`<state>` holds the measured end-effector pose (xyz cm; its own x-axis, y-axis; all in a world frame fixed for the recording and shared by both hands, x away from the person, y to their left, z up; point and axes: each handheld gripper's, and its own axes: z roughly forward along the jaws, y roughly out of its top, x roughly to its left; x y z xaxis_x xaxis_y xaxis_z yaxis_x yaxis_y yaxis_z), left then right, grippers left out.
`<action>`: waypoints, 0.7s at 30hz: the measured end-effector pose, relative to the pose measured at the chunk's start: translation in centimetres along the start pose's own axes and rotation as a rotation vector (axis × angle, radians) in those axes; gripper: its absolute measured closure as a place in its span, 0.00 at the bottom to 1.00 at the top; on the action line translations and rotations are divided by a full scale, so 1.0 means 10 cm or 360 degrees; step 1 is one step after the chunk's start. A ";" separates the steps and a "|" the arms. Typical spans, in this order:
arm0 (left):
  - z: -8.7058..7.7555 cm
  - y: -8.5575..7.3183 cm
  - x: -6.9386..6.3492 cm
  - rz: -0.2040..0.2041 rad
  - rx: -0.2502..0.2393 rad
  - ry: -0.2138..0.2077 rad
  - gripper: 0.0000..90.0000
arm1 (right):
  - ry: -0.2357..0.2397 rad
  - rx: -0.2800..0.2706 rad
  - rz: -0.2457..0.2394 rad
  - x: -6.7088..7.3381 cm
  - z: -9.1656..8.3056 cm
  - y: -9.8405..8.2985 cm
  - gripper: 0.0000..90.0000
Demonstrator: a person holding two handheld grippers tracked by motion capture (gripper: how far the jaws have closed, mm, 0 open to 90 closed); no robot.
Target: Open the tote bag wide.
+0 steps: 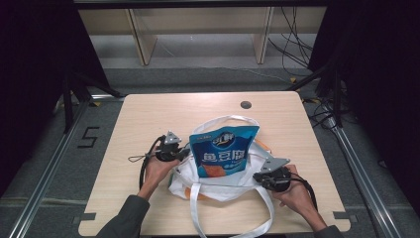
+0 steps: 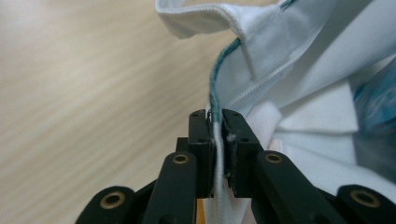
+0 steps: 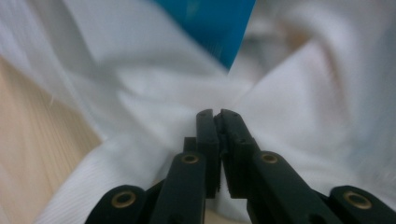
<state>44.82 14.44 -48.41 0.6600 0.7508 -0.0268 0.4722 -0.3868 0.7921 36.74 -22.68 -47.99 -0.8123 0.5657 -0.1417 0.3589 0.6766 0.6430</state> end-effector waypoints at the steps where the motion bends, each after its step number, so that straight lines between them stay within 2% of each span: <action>1: -0.04 0.02 0.00 -0.0026 -0.0033 -0.0001 0.91 | -0.0032 -0.0133 -0.0018 -0.05 -0.12 0.09 0.96; 2: -0.04 0.02 0.00 -0.0026 -0.0033 -0.0001 0.91 | -0.0032 -0.0133 -0.0018 -0.05 -0.12 0.09 0.96; 4: -0.11 0.05 0.00 -0.0012 -0.0055 -0.0008 0.90 | -0.0125 -0.0285 0.0022 -0.14 -0.24 0.21 0.95; 5: -0.12 0.06 -0.01 -0.0005 -0.0056 -0.0008 0.90 | -0.0179 -0.0327 0.0028 -0.20 -0.26 0.26 0.95; 6: -0.13 0.06 -0.03 0.0003 -0.0068 0.0020 0.90 | -0.0288 -0.0346 0.0014 -0.32 -0.25 0.35 0.93; 7: -0.13 0.06 -0.03 0.0003 -0.0068 0.0020 0.90 | -0.0288 -0.0346 0.0014 -0.32 -0.25 0.35 0.93; 8: -0.13 0.05 -0.03 -0.0002 -0.0072 0.0014 0.90 | -0.0371 -0.0353 0.0072 -0.47 -0.22 0.40 0.90; 9: -0.13 0.05 -0.03 -0.0002 -0.0072 0.0014 0.89 | -0.0371 -0.0353 0.0072 -0.47 -0.22 0.40 0.90; 10: -0.13 0.05 -0.02 -0.0006 -0.0065 0.0004 0.89 | -0.0446 -0.0362 0.0060 -0.54 -0.19 0.41 0.88; 11: -0.10 0.04 0.00 -0.0010 -0.0060 0.0004 0.89 | -0.0440 -0.0305 0.0102 -0.66 -0.10 0.41 0.88; 12: -0.10 0.04 0.00 -0.0010 -0.0060 0.0004 0.89 | -0.0440 -0.0305 0.0102 -0.66 -0.10 0.41 0.88; 13: -0.07 0.03 -0.01 -0.0049 -0.0077 0.0002 0.89 | -0.0403 -0.0292 0.0121 -0.71 -0.04 0.39 0.91; 14: -0.06 0.02 0.02 -0.0016 -0.0045 -0.0018 0.88 | -0.0344 -0.0255 0.0162 -0.78 0.08 0.34 0.95; 15: -0.03 0.00 0.03 -0.0037 -0.0045 -0.0031 0.88 | -0.0344 -0.0255 0.0162 -0.78 0.08 0.34 0.95; 17: 0.02 -0.01 0.04 -0.0051 -0.0036 -0.0024 0.89 | -0.0315 -0.0278 0.0209 -0.84 0.15 0.27 0.96; 18: 0.05 -0.04 0.05 -0.0045 -0.0016 -0.0016 0.89 | -0.0343 -0.0258 0.0246 -0.86 0.11 0.25 0.95; 19: 0.07 -0.05 0.06 -0.0072 -0.0024 -0.0028 0.89 | -0.0343 -0.0298 0.0248 -0.88 0.07 0.25 0.94; 20: 0.07 -0.05 0.06 -0.0072 -0.0024 -0.0028 0.89 | -0.0343 -0.0298 0.0248 -0.88 0.07 0.25 0.94; 21: 0.07 -0.06 0.07 -0.0076 -0.0008 -0.0042 0.89 | -0.0323 -0.0335 0.0309 -0.88 0.02 0.26 0.93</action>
<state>45.43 14.84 -49.30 0.6520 0.7539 -0.0810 0.5009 -0.3480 0.7925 44.90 -25.85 -45.22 -0.6230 0.7706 -0.1347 0.3777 0.4471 0.8108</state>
